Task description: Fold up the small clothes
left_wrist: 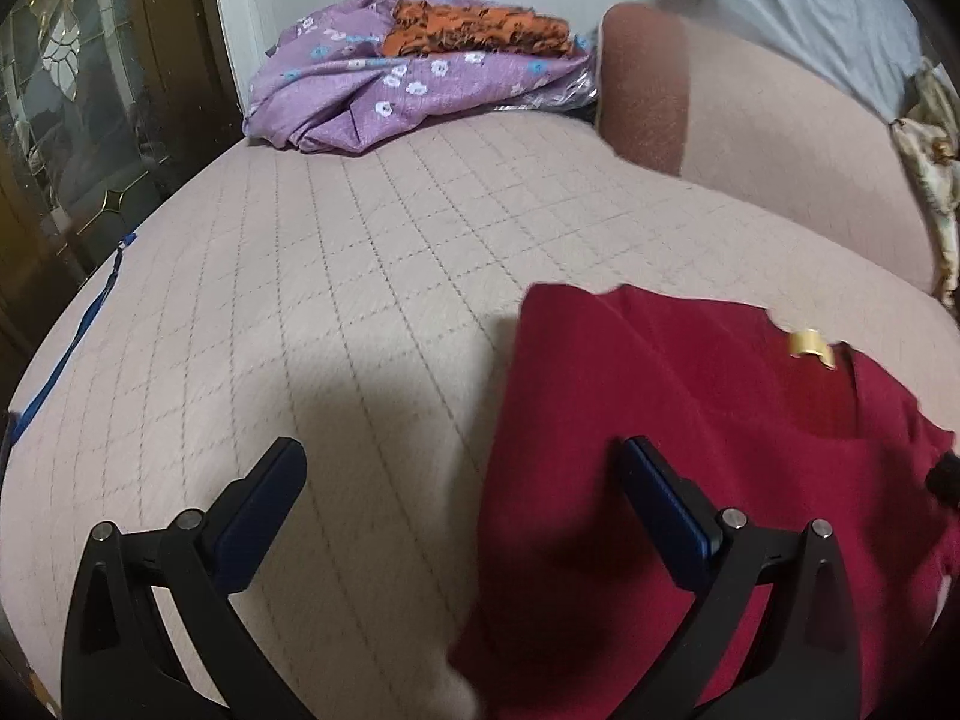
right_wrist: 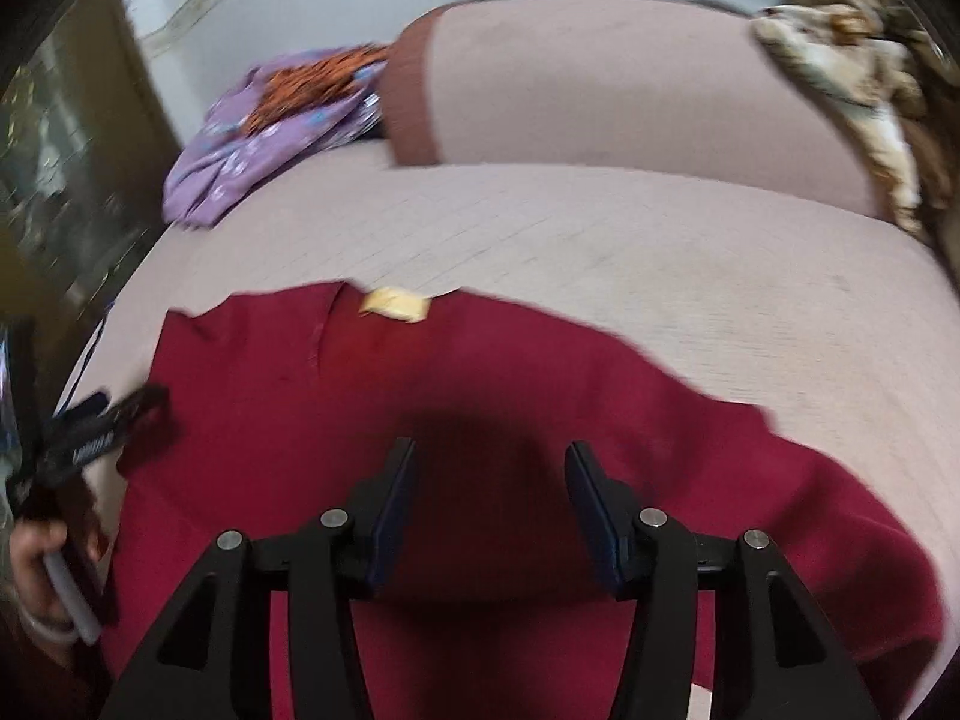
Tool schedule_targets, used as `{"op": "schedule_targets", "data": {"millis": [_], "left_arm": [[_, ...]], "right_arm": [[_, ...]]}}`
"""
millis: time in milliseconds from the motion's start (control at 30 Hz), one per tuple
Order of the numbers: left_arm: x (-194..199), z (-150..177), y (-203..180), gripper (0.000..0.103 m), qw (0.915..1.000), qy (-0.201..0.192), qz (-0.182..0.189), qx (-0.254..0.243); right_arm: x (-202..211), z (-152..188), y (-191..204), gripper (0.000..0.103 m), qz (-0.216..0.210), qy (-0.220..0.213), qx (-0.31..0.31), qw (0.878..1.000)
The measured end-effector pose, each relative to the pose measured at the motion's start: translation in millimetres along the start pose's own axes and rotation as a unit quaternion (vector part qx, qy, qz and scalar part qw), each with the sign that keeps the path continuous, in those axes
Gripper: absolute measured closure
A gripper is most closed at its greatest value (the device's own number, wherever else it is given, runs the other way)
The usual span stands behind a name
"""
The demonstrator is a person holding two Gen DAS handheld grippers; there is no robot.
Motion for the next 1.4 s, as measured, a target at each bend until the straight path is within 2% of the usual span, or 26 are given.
{"op": "schedule_targets", "data": {"millis": [67, 133, 200, 267, 433, 567, 700, 767, 933, 1100, 1300, 1400], "left_arm": [[-16, -1, 2, 0.0, 0.9998, 0.014, -0.011, -0.006], [-25, 3, 6, 0.0, 0.9995, 0.028, -0.015, -0.003], [-30, 6, 13, 0.0, 0.9988, 0.04, 0.002, 0.027], [-29, 7, 18, 0.0, 0.9982, 0.043, 0.005, 0.041], [-24, 9, 14, 0.0, 0.9988, 0.038, -0.003, 0.031], [-17, 9, 6, 0.0, 0.9995, 0.027, -0.013, 0.006], [-10, 8, 2, 0.0, 0.9997, 0.019, -0.013, -0.005], [-6, 9, 0, 0.0, 0.9998, 0.016, -0.013, -0.008], [1, 9, -2, 0.0, 0.9998, 0.009, -0.014, -0.013], [8, 10, -2, 0.0, 0.9999, 0.009, -0.006, -0.007], [22, 15, -3, 0.0, 0.9999, 0.008, 0.014, -0.002], [23, 19, -2, 0.0, 0.9993, 0.021, 0.03, 0.012]], "right_arm": [[-19, 5, 6, 0.054, 0.007, 0.009, 0.011, 1.0], [-40, 9, 2, 0.055, 0.031, 0.02, 0.012, 0.999], [-46, 6, -3, 0.055, 0.041, -0.003, 0.008, 0.999], [-47, 3, -5, 0.055, 0.044, 0.001, -0.007, 0.999], [-21, 6, 7, 0.052, 0.028, 0.002, 0.0, 1.0], [1, 23, 9, 0.051, 0.033, -0.001, 0.01, 0.999], [-13, 43, -2, 0.048, 0.051, 0.033, 0.013, 0.998], [-13, 43, -5, 0.045, 0.047, 0.014, 0.008, 0.999], [-7, 36, 1, 0.045, 0.047, 0.032, 0.007, 0.998], [6, 33, 7, 0.043, 0.037, 0.02, 0.002, 0.999], [-7, 41, 6, 0.039, 0.045, 0.031, -0.005, 0.998], [-12, 42, 8, 0.035, 0.054, 0.029, -0.001, 0.998]]}}
Point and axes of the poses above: each gripper's, at about its wrist camera, not at the fingertips, and x roughly against the way its jaws point, y to its left, z to its underside, the point moved 3 cm from there along -x, roughly the way its jaws point, and after that the axes turned 11 degrees about -y, right-handed, at the moved point
